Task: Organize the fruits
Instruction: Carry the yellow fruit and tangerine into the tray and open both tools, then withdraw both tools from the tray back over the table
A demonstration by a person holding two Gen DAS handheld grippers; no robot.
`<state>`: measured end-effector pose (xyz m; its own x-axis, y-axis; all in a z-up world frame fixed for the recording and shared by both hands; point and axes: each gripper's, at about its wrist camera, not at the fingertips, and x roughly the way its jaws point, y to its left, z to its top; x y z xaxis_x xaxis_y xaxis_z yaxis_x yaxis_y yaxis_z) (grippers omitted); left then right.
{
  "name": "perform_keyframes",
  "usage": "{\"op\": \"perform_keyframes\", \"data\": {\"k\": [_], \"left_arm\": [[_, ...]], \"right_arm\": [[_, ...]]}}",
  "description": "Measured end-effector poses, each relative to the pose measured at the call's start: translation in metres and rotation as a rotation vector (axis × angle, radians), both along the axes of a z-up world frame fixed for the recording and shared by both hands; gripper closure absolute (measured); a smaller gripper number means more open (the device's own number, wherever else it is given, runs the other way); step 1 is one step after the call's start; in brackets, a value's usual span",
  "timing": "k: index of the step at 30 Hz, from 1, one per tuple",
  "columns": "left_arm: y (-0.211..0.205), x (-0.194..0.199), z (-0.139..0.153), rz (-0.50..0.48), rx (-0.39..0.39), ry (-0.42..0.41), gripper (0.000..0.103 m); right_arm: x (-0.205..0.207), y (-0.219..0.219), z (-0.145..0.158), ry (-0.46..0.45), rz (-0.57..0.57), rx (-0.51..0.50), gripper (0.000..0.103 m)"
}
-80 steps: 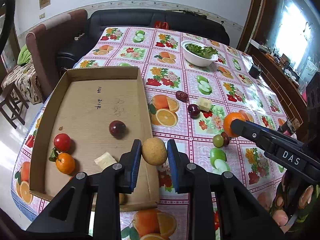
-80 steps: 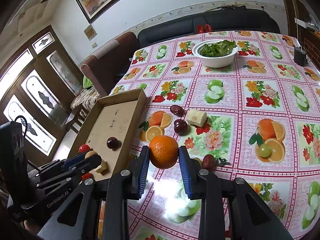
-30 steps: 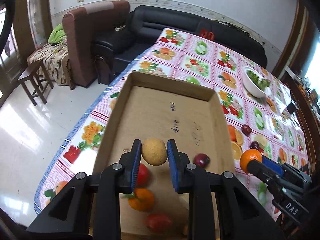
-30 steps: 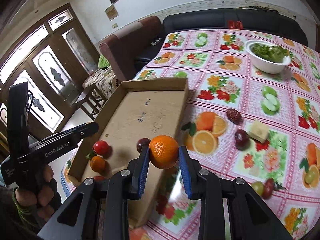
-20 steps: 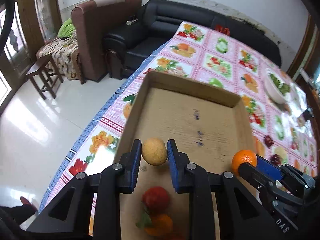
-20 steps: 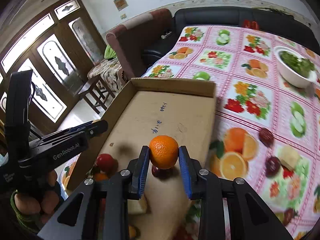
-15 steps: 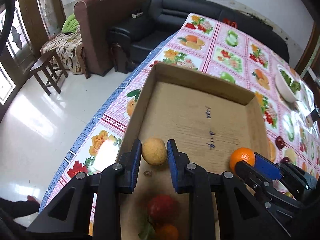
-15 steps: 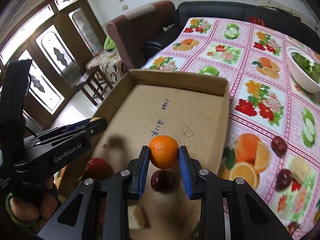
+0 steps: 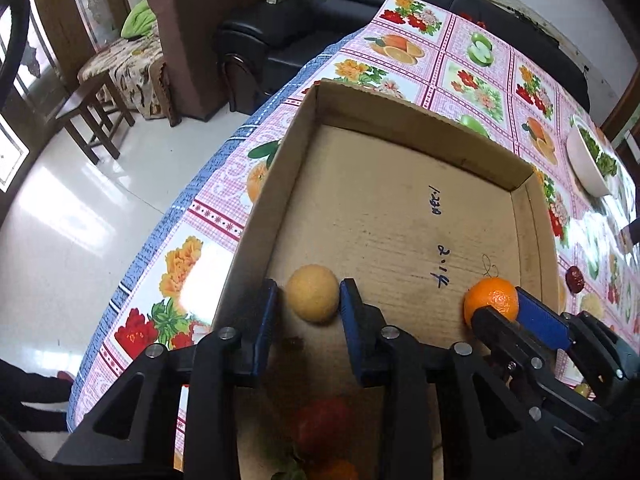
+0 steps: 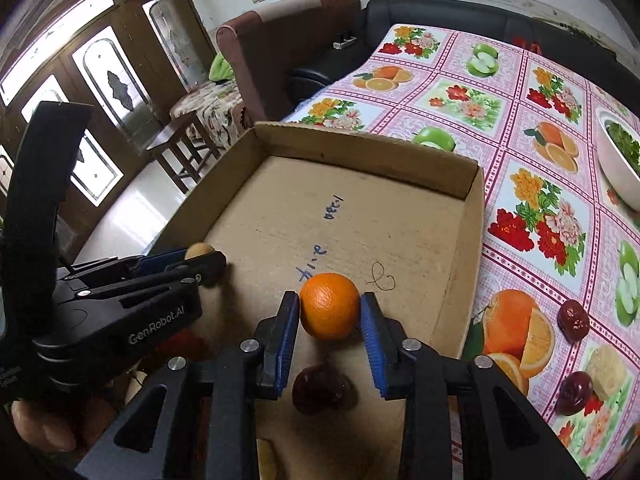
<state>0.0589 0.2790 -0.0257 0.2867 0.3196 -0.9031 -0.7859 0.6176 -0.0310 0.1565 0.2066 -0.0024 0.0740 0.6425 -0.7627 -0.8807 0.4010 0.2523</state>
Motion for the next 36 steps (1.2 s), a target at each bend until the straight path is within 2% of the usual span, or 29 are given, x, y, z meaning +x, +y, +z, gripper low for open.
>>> {"op": "perform_keyframes", "data": {"k": [2,4,6,8,11,13,21,25,27,32,34,36], "left_arm": [[0.0,-0.003,0.004,0.005,0.001,-0.017,0.073],[-0.002,-0.006,0.008,0.011,-0.005,-0.034,0.067],[-0.004,-0.012,0.014,0.019,-0.006,-0.059,0.066],[-0.01,-0.019,0.022,0.032,0.019,-0.079,0.066],[-0.022,-0.03,0.035,0.034,0.04,-0.131,0.066],[-0.032,-0.037,0.044,0.031,0.062,-0.162,0.06],[-0.084,-0.059,0.073,-0.008,0.185,-0.284,0.06],[-0.109,-0.069,0.08,-0.028,0.242,-0.329,0.057],[-0.121,-0.073,0.082,-0.031,0.265,-0.358,0.057],[-0.145,-0.071,0.094,-0.067,0.289,-0.387,0.056],[-0.158,-0.07,0.098,-0.085,0.306,-0.401,0.045],[-0.171,-0.065,0.099,-0.116,0.299,-0.406,0.043]], "right_arm": [[-0.001,-0.001,-0.001,0.003,-0.002,0.001,0.069],[0.0,-0.004,-0.001,0.013,-0.007,0.005,0.069],[-0.001,-0.006,0.0,0.016,-0.008,0.001,0.068],[-0.002,-0.011,0.002,0.021,-0.011,0.008,0.062],[-0.003,-0.024,0.009,0.026,-0.022,0.037,0.058],[-0.005,-0.037,0.013,0.034,-0.034,0.057,0.057],[-0.016,-0.098,0.029,0.028,-0.088,0.122,0.056],[-0.026,-0.132,0.042,-0.061,-0.139,0.167,0.056],[-0.033,-0.153,0.05,-0.14,-0.186,0.193,0.055],[-0.041,-0.198,0.069,-0.34,-0.307,0.252,0.038],[-0.041,-0.212,0.074,-0.392,-0.34,0.247,0.038],[-0.041,-0.227,0.077,-0.412,-0.359,0.258,0.037]]}}
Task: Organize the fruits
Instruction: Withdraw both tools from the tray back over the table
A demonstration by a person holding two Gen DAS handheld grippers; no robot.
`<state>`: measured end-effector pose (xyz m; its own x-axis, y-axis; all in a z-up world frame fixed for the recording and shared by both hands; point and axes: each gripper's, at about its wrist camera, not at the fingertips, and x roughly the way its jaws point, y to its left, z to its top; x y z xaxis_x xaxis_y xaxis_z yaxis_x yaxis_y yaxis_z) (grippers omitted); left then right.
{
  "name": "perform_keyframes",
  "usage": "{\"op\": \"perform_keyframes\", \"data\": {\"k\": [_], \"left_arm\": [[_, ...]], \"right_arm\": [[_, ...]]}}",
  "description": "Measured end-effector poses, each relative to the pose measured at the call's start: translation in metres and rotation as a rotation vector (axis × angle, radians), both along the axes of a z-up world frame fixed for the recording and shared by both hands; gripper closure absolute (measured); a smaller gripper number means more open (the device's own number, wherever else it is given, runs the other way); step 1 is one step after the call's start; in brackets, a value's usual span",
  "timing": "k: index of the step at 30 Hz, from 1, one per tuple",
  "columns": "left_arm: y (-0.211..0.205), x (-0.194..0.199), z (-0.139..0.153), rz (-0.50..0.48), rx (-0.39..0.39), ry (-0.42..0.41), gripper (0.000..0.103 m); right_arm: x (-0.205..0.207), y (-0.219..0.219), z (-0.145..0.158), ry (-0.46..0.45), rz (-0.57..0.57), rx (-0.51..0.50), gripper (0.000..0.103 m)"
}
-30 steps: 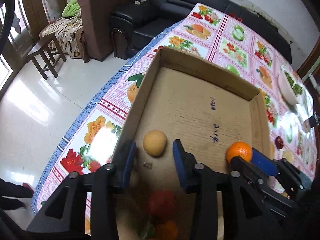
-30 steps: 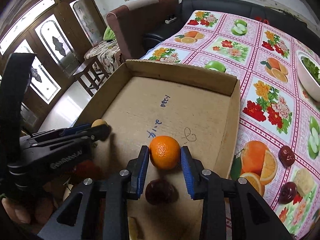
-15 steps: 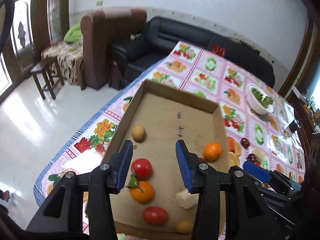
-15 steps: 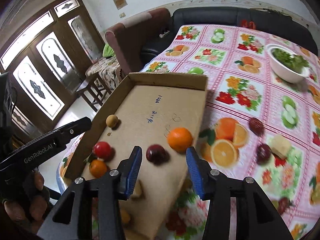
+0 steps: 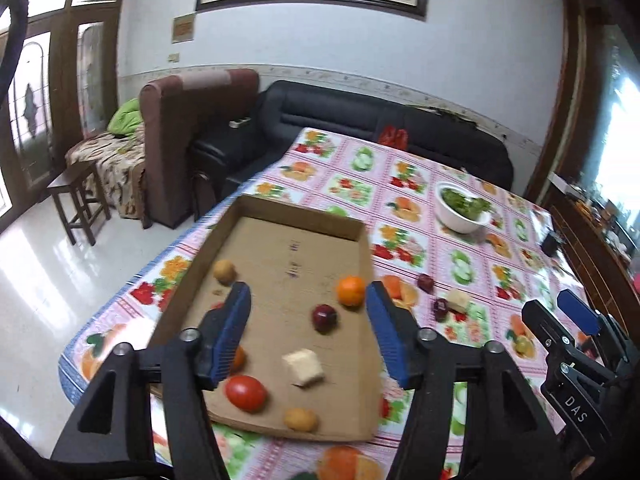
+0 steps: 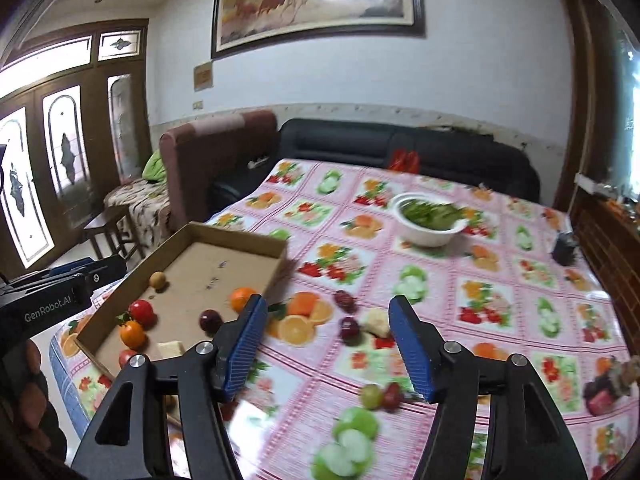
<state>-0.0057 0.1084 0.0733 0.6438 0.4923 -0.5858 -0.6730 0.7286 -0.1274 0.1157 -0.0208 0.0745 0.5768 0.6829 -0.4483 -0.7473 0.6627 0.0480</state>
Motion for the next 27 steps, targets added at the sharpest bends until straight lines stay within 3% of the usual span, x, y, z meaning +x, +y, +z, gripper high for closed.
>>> {"op": "perform_keyframes", "data": {"k": [3,15,27], "left_arm": [[-0.016,0.008,0.0,-0.046,0.004,0.014,0.043],[-0.073,0.046,-0.022,-0.217,-0.034,0.1,0.044],[-0.085,0.063,-0.036,-0.276,-0.081,0.146,0.044]], "right_arm": [[0.005,-0.026,-0.002,0.008,-0.029,0.011,0.036],[0.054,-0.134,-0.043,0.204,-0.217,0.067,0.036],[0.068,-0.149,-0.063,0.285,-0.213,0.087,0.036]]}}
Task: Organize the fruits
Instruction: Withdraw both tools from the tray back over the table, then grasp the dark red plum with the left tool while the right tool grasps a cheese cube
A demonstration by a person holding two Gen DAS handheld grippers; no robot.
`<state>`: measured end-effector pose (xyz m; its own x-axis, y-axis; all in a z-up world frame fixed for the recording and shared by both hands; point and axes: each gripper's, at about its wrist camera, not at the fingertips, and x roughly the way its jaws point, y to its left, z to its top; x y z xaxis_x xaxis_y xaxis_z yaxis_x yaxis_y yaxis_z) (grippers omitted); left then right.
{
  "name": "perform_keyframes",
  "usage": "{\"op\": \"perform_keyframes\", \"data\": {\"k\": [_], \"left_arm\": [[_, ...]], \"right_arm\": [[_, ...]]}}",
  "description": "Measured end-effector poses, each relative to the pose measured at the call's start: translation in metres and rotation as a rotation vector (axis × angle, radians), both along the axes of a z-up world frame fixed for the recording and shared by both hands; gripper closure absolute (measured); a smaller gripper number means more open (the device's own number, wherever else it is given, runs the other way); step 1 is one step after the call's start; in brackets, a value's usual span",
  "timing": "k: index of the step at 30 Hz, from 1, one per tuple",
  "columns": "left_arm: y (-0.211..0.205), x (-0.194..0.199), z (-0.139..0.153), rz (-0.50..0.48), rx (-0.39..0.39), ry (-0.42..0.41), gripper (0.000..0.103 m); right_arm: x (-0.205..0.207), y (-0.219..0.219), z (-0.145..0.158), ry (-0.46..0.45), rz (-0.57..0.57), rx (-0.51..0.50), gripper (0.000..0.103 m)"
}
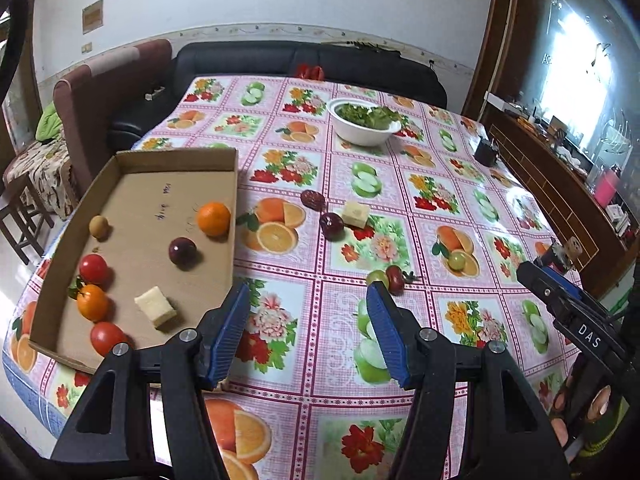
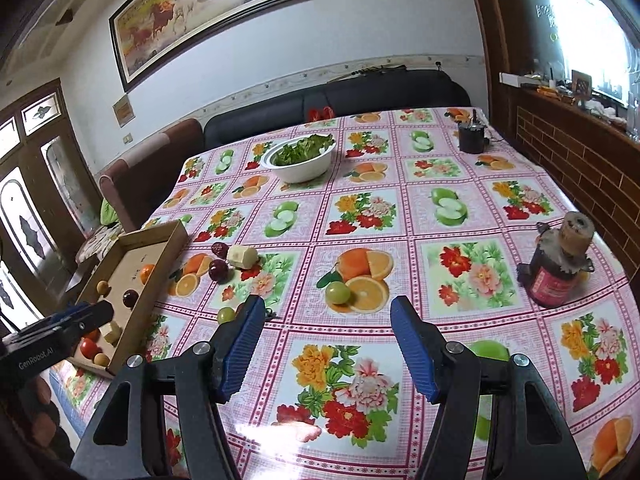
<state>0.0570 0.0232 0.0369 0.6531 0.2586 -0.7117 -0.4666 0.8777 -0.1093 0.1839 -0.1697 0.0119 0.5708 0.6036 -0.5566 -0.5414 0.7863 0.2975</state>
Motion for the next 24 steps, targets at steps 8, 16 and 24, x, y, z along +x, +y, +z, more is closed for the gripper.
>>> {"op": "perform_keyframes", "data": {"k": [8,16,24], "left_arm": [[0.013,0.019,-0.014,0.008,-0.058,0.042,0.044],[0.026,0.048,-0.023,-0.007,-0.103,0.083,0.044],[0.042,0.076,-0.032,-0.05,-0.133,0.129,0.044]], "right_arm": [[0.013,0.031,-0.006,0.066,0.134,0.027,0.058],[0.051,0.101,-0.015,0.175,0.3,0.02,0.059],[0.078,0.182,-0.023,0.071,0.47,-0.153,0.058]]}}
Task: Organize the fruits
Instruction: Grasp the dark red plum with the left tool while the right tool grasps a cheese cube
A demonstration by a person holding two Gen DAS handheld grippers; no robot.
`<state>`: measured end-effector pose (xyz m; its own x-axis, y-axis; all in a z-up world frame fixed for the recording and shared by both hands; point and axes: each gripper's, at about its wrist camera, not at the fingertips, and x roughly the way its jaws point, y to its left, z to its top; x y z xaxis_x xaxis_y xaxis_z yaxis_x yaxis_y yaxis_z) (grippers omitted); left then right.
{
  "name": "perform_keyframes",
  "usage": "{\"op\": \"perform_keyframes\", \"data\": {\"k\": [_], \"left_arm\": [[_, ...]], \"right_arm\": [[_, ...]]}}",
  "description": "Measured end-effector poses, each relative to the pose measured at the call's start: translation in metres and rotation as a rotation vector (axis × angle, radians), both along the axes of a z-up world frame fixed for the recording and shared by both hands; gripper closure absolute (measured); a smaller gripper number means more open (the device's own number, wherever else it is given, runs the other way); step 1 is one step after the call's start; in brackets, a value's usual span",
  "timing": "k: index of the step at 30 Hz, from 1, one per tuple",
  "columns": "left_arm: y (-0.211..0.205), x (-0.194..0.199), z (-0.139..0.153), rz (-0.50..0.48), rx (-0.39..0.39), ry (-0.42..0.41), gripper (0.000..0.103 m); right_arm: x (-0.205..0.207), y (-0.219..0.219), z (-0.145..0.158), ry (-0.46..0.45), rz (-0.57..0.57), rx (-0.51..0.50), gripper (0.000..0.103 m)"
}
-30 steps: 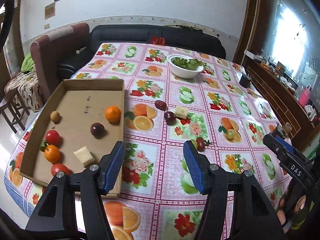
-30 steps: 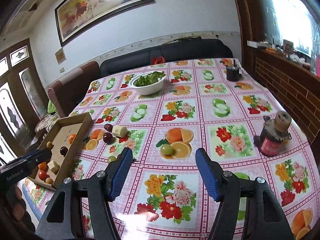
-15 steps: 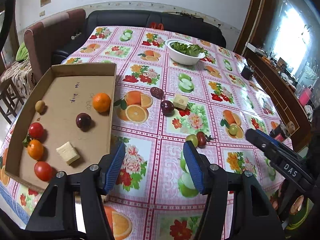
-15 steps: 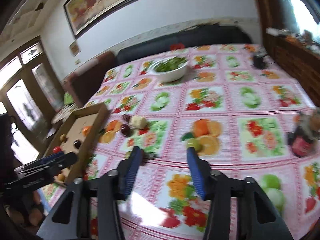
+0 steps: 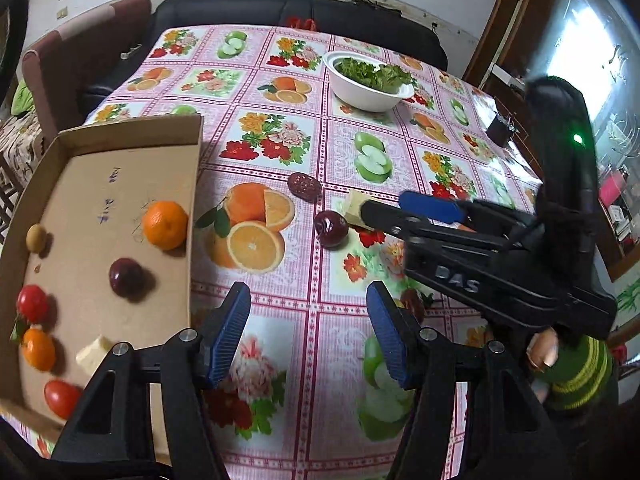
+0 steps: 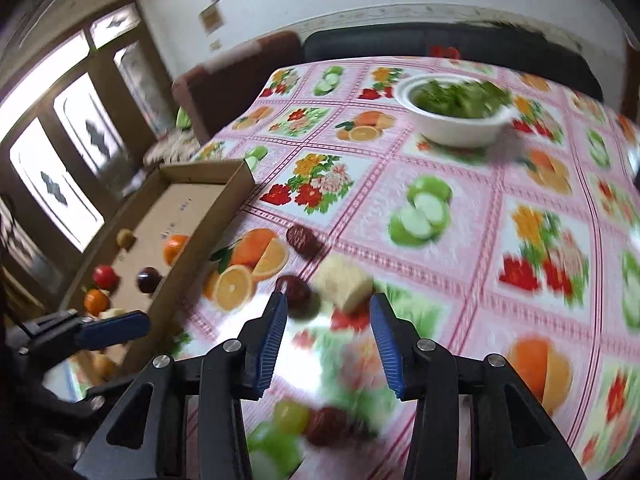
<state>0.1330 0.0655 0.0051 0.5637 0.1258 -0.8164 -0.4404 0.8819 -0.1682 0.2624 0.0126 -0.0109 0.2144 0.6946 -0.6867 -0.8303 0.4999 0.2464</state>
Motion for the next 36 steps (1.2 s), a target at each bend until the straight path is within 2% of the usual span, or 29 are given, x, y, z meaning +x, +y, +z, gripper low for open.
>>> {"op": "perform_keyframes", "data": {"k": [4,8,12,20,21,24,27,36], "left_arm": [[0.008,0.013,-0.007,0.003,-0.026,0.016,0.044],[0.012,0.026,-0.015,0.005,-0.038,0.033,0.044],[0.009,0.044,-0.023,-0.005,-0.044,0.046,0.044],[0.005,0.08,-0.044,0.015,-0.028,0.088,0.044],[0.003,0.082,-0.044,0.019,-0.009,0.095,0.048],[0.003,0.082,-0.044,0.02,0.001,0.099,0.078],[0.004,0.078,-0.041,0.021,-0.005,0.098,0.078],[-0.002,0.036,-0.014,0.058,0.06,0.051,0.078]], "right_arm": [[0.009,0.026,-0.008,-0.048,0.047,-0.069,0.058],[0.023,0.029,-0.018,0.013,0.058,-0.057,0.062],[0.026,0.008,-0.013,0.038,0.006,-0.02,0.062],[0.026,-0.068,0.011,0.131,-0.148,0.148,0.062],[0.023,-0.075,0.012,0.137,-0.159,0.158,0.062],[0.018,-0.086,0.015,0.141,-0.187,0.171,0.062],[0.011,-0.092,0.015,0.15,-0.196,0.178,0.062],[-0.013,-0.1,0.023,0.143,-0.206,0.19,0.062]]}}
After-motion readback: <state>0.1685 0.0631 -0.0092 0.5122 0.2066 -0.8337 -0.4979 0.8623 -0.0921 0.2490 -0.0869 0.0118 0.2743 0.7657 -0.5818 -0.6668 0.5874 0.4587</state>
